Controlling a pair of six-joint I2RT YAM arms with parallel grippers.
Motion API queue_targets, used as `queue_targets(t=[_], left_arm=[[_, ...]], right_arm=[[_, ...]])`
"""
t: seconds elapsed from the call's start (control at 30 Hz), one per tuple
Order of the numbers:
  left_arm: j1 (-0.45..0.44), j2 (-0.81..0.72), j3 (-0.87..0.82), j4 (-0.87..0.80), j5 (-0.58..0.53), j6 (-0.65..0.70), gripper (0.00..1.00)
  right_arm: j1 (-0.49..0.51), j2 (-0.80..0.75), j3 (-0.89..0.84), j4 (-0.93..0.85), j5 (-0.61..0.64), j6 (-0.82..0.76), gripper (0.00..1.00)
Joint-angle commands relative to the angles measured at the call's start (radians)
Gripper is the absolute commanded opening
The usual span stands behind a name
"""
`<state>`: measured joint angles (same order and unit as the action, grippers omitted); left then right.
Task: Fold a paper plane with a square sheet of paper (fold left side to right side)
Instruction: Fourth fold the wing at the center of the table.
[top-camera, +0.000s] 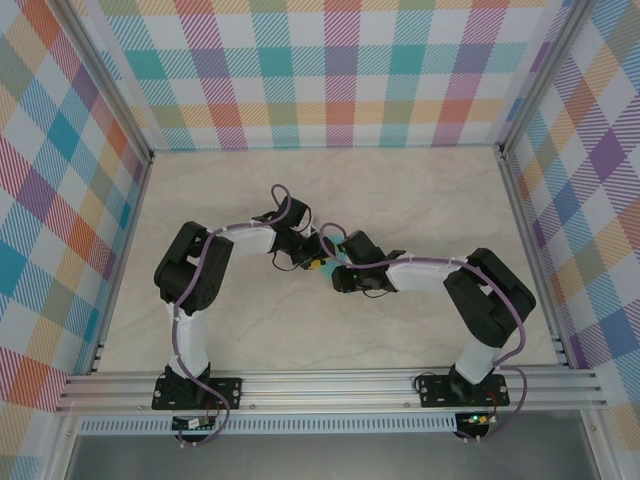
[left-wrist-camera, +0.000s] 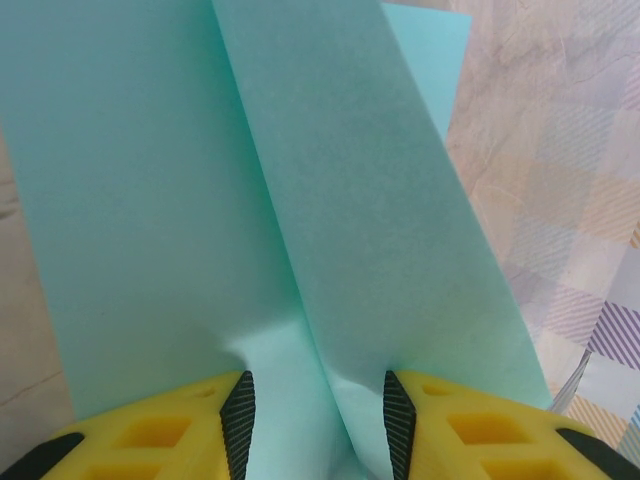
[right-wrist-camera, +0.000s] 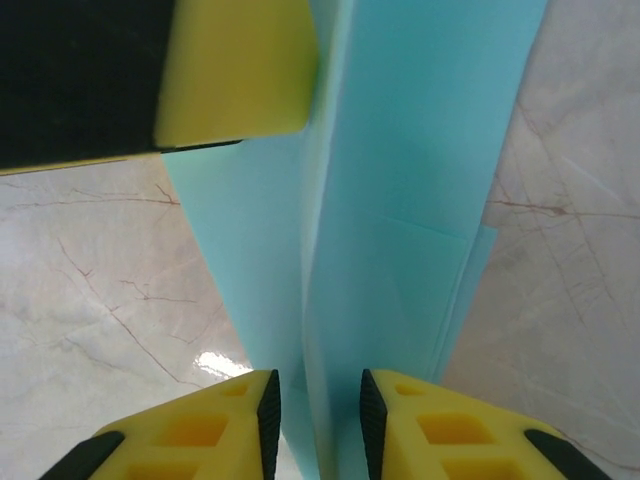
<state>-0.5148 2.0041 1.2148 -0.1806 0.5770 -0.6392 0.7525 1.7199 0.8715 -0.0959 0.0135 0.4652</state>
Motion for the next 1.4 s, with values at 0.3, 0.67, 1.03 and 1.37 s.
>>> queue_targets(t=[0.3,0.67,1.03,1.37], left_arm=[[-0.017,0.032,0.019,-0.020,-0.014,0.013,0.41],[-0.017,0.031,0.017,-0.022,-0.014,0.014,0.41],[-0.017,0.026,0.019,-0.028,-0.015,0.018,0.41],[-0.017,0.019,0.017,-0.031,-0.017,0.019,0.41]], right_arm=[[-0.008,-0.042,0.004,-0.050,-0.047,0.011,0.44],[-0.049,-0.100,-0.024,-0.022,-0.125,0.007,0.47],[-0.273,-0.194,-0.086,0.159,-0.471,0.101,0.45],[-0.317,0.025,0.021,0.273,-0.623,0.178,0.39]])
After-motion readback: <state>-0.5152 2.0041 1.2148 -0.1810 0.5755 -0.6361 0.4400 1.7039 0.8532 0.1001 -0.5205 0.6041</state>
